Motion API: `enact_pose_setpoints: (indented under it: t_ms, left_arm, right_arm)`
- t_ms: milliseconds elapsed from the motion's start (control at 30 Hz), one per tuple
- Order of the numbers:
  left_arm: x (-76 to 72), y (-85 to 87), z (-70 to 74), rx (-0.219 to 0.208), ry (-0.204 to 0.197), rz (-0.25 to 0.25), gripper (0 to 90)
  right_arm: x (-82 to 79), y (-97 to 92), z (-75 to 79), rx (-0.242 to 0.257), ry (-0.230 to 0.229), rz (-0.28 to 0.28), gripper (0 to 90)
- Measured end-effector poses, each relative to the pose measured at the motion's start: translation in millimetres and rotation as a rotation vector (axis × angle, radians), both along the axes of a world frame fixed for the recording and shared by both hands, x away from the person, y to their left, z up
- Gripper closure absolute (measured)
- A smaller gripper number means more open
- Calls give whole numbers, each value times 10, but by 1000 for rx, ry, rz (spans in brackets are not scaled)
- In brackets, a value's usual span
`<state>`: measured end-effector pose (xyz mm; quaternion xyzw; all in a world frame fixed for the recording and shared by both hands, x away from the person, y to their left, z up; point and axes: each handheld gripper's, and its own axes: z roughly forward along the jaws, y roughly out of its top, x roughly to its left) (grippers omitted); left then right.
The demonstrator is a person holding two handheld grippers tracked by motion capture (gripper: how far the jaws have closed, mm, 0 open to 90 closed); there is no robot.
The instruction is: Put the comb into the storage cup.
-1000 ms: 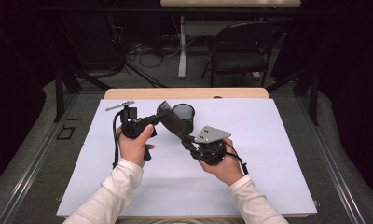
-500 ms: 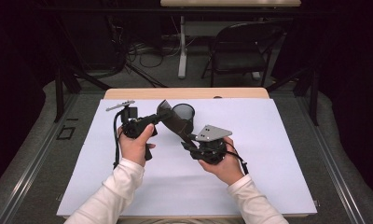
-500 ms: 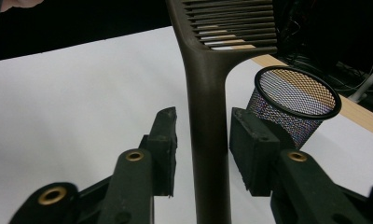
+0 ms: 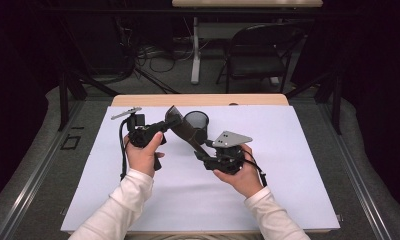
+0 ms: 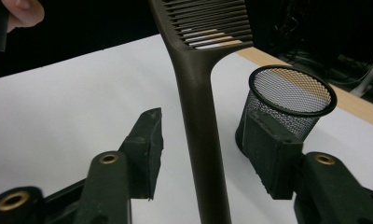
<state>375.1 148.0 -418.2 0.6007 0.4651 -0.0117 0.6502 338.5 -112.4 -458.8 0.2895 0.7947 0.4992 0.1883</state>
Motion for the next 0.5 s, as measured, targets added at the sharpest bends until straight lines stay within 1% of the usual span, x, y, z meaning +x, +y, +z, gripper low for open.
enact_pose_setpoints:
  t_ms: [100,267,367,500]
  left_arm:
    - [12,10,-5,0,-2,6,845]
    - [36,24,-7,1,-10,18,845]
    - [58,38,-7,-2,-11,30,845]
    - [86,59,10,-5,-17,46,845]
  right_arm:
    - [11,-4,17,5,11,-5,442]
    - [19,-1,47,-24,11,-17,421]
    - [27,-7,56,-8,-3,-4,421]
    - [28,-16,71,-10,-11,-13,398]
